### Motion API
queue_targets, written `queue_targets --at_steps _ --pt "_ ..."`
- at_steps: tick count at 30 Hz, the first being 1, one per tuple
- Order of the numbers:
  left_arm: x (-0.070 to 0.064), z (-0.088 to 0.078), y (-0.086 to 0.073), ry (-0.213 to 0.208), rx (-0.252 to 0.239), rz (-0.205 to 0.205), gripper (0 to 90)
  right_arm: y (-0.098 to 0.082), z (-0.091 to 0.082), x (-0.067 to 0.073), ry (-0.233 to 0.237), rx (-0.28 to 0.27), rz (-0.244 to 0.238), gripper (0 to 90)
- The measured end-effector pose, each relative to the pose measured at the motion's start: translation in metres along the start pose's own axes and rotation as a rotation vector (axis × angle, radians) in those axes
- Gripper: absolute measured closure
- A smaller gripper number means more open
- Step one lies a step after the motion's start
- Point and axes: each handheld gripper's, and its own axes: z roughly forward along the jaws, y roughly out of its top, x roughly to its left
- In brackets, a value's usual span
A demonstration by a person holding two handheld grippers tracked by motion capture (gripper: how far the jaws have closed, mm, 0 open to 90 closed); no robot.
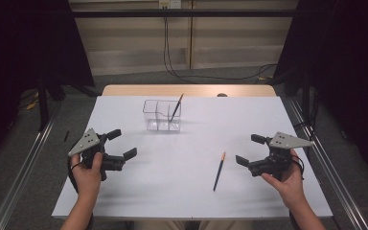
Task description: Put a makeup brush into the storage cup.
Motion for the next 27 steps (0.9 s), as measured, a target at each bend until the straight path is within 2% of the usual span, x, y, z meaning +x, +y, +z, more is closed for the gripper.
queue_targets --at_steps 6,12,27 --pt "-0.002 0.0 -0.001 0.0 0.007 0.003 1.7 0.007 0.002 -0.001 -0.003 -0.011 -0.004 0.4" --pt "-0.002 -0.003 0.001 0.005 -0.012 -0.003 1.7 0.012 0.01 0.0 0.009 -0.011 -0.01 0.4" --pt "-0.002 -0.003 0.0 -0.002 -0.017 -0.003 1.7 0.017 0.033 0.011 0.022 -0.005 0.0 0.4"
